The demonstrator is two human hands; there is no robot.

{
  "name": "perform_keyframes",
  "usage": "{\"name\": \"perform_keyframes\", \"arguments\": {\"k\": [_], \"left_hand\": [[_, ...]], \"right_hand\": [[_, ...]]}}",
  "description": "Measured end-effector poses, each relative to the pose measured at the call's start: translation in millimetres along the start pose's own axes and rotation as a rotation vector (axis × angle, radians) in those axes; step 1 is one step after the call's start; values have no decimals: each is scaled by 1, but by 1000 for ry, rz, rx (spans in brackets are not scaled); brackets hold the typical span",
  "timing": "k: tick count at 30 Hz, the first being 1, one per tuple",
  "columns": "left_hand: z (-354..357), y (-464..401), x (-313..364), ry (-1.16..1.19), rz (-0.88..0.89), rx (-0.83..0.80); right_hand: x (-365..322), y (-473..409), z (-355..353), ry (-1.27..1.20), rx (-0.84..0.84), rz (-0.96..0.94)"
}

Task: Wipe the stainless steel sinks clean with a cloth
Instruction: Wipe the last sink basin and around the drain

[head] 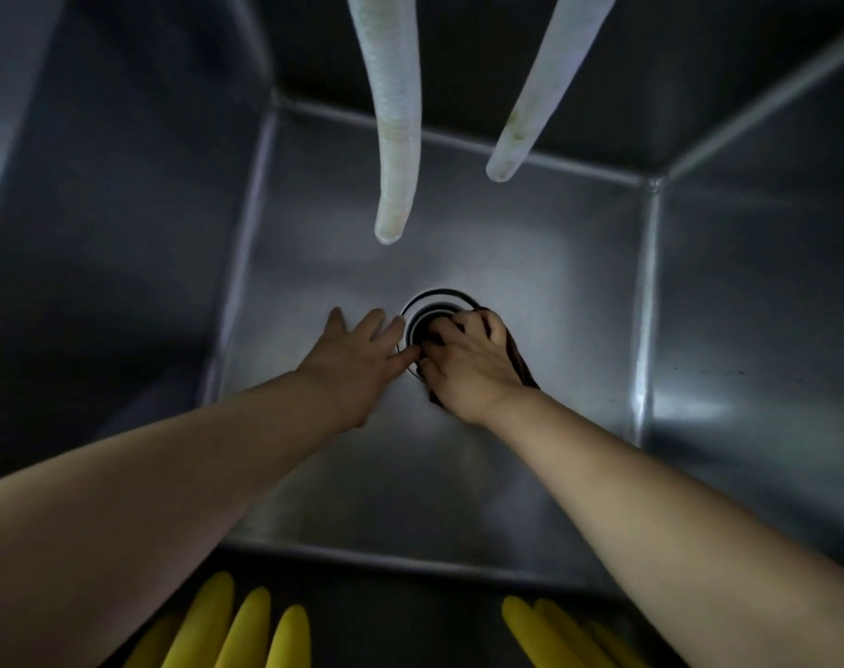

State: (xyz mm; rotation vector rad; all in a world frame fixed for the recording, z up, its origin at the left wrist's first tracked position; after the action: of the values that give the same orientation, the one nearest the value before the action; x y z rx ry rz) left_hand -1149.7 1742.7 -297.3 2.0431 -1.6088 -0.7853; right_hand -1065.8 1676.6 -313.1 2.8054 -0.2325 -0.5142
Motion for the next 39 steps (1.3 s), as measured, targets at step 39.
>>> {"name": "perform_keyframes", "arguments": {"k": [39], "left_hand": [[-3, -3, -6, 34, -13, 33]], "right_hand": [[0, 9, -9, -27, 94, -58]]}}
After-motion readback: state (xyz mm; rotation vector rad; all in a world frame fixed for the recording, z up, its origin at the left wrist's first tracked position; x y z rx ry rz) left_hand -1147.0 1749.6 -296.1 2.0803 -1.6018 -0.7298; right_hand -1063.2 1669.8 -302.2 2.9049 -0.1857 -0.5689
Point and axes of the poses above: each hand's wrist, its own y-axis away from the middle knuckle, its own z-axis out of the palm, x = y × z, the point moved 7 cm from there along -y, towards the middle knuckle, and after that the axes turned 11 degrees about -z, right-handed, at the moved point
